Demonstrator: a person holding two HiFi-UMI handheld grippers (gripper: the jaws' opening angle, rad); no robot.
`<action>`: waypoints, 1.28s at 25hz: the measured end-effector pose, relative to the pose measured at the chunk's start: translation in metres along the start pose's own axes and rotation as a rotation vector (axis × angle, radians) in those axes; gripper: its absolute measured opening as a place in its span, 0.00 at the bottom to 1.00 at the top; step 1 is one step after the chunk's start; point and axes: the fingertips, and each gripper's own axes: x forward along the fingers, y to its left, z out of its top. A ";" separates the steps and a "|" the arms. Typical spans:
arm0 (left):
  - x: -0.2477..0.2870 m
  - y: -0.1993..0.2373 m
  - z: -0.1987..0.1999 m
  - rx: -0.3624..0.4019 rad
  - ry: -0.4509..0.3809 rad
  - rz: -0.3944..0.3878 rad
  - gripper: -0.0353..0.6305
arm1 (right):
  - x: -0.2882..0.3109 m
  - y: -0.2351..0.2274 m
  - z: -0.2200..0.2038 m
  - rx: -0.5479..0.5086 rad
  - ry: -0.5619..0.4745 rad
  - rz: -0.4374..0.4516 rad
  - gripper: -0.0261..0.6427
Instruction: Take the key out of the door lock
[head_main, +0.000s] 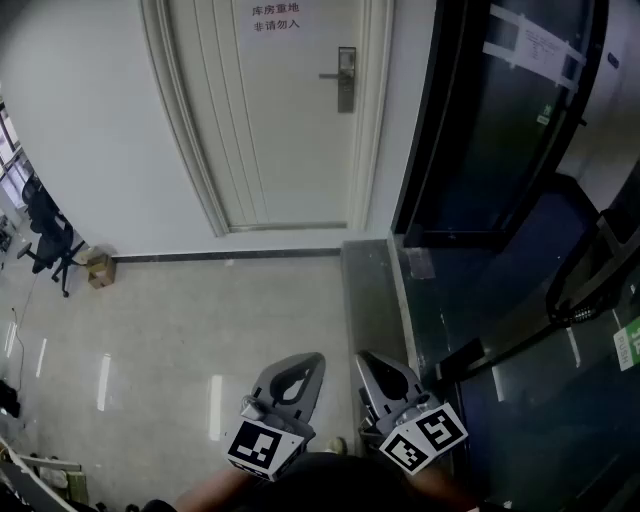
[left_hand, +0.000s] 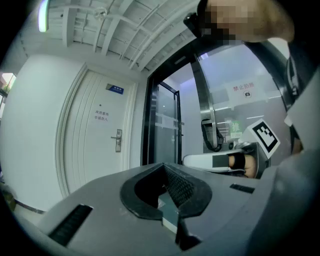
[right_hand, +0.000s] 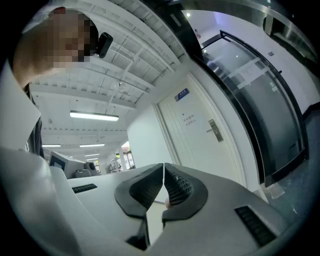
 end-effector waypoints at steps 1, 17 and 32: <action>0.003 -0.001 0.002 0.007 -0.007 0.002 0.06 | -0.002 -0.005 0.003 0.001 -0.010 -0.003 0.06; 0.049 0.008 0.004 0.056 -0.022 0.033 0.06 | 0.003 -0.054 0.020 0.015 -0.044 -0.037 0.06; 0.170 0.121 -0.001 0.019 -0.010 -0.012 0.06 | 0.136 -0.145 0.020 0.022 -0.011 -0.083 0.06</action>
